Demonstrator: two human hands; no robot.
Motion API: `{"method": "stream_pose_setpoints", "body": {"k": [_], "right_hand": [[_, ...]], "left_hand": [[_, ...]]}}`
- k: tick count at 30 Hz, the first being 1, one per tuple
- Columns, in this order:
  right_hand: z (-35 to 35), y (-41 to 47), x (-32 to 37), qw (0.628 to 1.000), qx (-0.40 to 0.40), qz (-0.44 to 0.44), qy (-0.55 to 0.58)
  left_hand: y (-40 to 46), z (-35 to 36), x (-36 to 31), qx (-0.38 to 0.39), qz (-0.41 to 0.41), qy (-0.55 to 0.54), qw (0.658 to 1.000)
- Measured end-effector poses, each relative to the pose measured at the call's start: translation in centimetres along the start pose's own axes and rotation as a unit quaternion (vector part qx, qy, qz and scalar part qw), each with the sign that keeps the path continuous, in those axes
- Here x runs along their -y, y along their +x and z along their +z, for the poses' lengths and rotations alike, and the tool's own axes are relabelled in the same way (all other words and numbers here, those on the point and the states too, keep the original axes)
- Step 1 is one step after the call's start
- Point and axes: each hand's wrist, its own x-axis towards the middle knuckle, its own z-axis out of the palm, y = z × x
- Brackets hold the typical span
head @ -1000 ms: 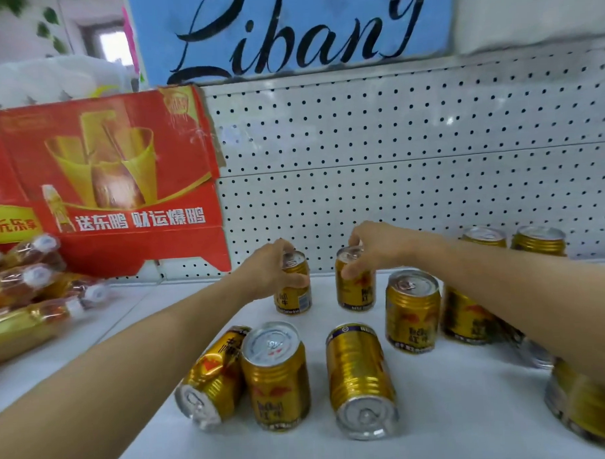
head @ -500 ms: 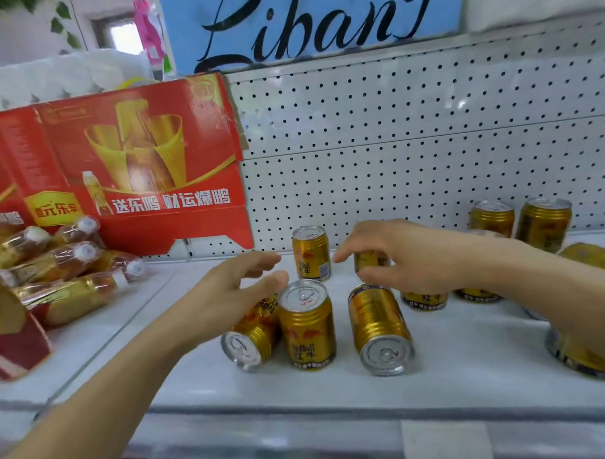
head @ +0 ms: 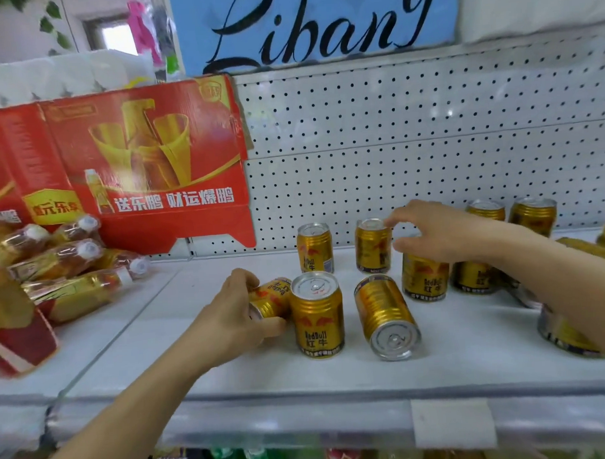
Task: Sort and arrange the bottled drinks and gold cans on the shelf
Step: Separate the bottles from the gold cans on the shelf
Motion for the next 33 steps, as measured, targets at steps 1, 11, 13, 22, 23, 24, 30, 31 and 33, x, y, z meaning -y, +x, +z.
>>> {"method": "stream_pose_setpoints", "body": {"k": [1, 11, 13, 22, 23, 24, 30, 31, 33], "right_hand": [[-0.2, 0.1, -0.6, 1.000, -0.006, 0.017, 0.005], [0.2, -0.3, -1.8, 0.997, 0.040, 0.073, 0.005], [0.2, -0.6, -1.4, 0.997, 0.026, 0.073, -0.007], [0.1, -5.5, 3.3, 0.980, 0.183, -0.073, 0.031], [0.4, -6.0, 3.5, 0.977, 0.202, -0.063, 0.023], [1.1, -6.2, 3.6, 0.978, 0.201, -0.051, 0.016], [7.3, -6.5, 5.0, 0.999, 0.042, 0.002, 0.019], [7.6, -6.5, 5.1, 1.000, 0.019, 0.000, 0.017], [7.6, -6.2, 5.3, 1.000, 0.002, 0.000, 0.017]], "left_hand": [[0.4, -0.5, -0.2, -0.014, 0.006, 0.002, 1.000], [6.1, -2.2, -2.2, 0.037, 0.043, 0.068, 0.996], [6.7, -1.9, -2.0, 0.049, 0.043, 0.102, 0.993], [-0.3, -1.0, -4.7, -0.062, 0.290, 0.045, 0.954], [-0.6, -0.6, -4.6, -0.054, 0.304, 0.106, 0.945], [-0.6, -0.1, -4.5, -0.054, 0.312, 0.163, 0.934], [-0.1, 1.3, -3.9, -0.077, 0.302, 0.262, 0.914], [0.0, 1.3, -3.8, -0.077, 0.300, 0.259, 0.915], [-0.2, 1.4, -3.9, -0.076, 0.298, 0.250, 0.918]]}}
